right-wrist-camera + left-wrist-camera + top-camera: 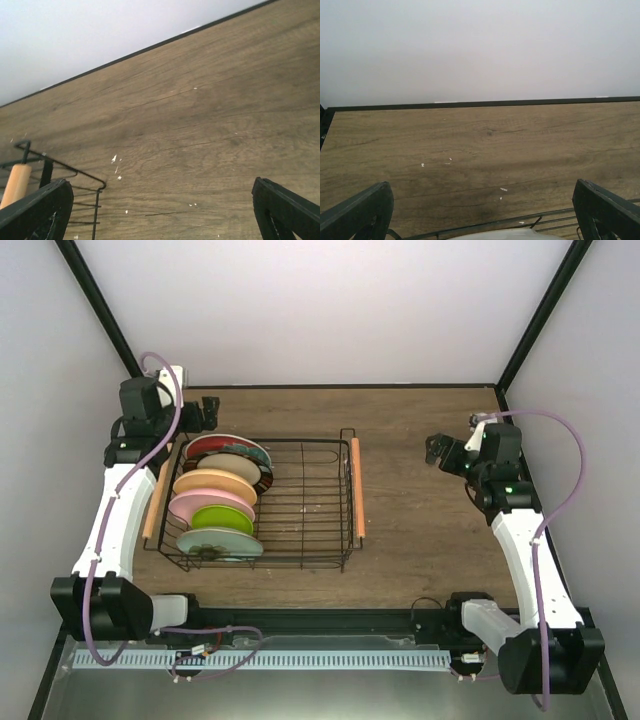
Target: Unload the plates from the dish rack
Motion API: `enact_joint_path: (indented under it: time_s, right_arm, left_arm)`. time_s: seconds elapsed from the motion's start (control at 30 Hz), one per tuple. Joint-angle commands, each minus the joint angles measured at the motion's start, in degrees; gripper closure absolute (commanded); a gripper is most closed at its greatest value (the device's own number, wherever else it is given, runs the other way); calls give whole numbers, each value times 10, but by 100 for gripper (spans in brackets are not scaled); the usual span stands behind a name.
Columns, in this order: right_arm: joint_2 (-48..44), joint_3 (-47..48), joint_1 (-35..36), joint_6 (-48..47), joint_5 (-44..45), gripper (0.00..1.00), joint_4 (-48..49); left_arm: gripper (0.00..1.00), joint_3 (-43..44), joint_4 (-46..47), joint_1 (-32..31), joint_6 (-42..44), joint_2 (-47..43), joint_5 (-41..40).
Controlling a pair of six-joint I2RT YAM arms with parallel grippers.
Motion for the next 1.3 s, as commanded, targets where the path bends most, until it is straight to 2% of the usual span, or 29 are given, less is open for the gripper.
enact_joint_path:
  time_s: [0.0, 0.13, 0.37, 0.53, 0.7, 1.0, 1.27]
  right_arm:
    - [-6, 13, -3, -73, -72, 0, 17]
    - [43, 70, -3, -112, -136, 0, 26]
    - [172, 241, 18, -171, -195, 1, -22]
    - [240, 376, 102, -225, -155, 4, -73]
    - [307, 479, 225, -251, -131, 5, -106]
    - [415, 552, 432, -289, -106, 6, -119]
    - [474, 599, 498, -322, -118, 10, -144]
  left_arm:
    - [0, 18, 15, -4, 0, 6, -7]
    - [0, 21, 15, -5, -9, 8, -4]
    - [0, 24, 8, -3, -25, 13, -4]
    - [0, 25, 3, 7, -48, 20, -3]
    - [0, 23, -2, 24, -71, 30, 4]
    - [0, 26, -7, 36, -85, 40, -1]
    - [0, 23, -26, 75, -121, 53, 8]
